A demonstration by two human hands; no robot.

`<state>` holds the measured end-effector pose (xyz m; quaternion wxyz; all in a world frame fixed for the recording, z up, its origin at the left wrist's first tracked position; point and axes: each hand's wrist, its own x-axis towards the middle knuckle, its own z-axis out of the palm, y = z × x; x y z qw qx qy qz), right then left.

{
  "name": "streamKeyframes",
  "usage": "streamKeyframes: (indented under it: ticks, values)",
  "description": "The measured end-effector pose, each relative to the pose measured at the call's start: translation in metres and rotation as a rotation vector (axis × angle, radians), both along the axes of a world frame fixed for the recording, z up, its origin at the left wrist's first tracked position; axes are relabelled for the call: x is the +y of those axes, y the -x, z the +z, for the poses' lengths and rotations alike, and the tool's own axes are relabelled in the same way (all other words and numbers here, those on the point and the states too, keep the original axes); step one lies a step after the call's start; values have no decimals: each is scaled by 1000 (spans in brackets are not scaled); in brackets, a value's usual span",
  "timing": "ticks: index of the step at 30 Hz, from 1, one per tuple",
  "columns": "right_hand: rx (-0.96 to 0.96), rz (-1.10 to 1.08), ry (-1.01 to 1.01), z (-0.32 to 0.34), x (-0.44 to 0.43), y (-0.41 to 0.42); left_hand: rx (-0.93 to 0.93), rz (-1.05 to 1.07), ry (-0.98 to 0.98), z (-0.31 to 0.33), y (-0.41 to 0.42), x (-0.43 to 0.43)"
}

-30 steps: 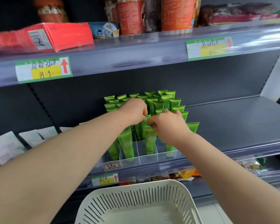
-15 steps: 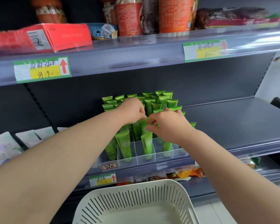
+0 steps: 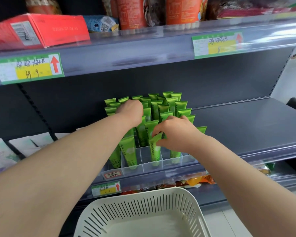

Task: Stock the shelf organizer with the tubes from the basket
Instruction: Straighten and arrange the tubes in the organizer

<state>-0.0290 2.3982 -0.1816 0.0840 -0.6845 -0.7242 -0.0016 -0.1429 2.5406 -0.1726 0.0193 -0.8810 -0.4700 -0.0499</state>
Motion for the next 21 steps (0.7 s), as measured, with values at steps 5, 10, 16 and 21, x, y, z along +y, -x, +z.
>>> streamKeyframes:
  ticks: [5, 10, 16, 21]
  values:
    - [-38, -72, -92, -6, 3, -1, -189, -64, 27, 4, -3, -3]
    - [-27, -76, -83, -8, 4, 0, -157, -209, 157, 17, -6, -20]
    - [-41, -58, -94, -9, 4, 3, -77, -214, 159, 14, -6, -24]
    - [-38, -56, -78, -9, 2, 6, -84, -206, 157, 12, -5, -25]
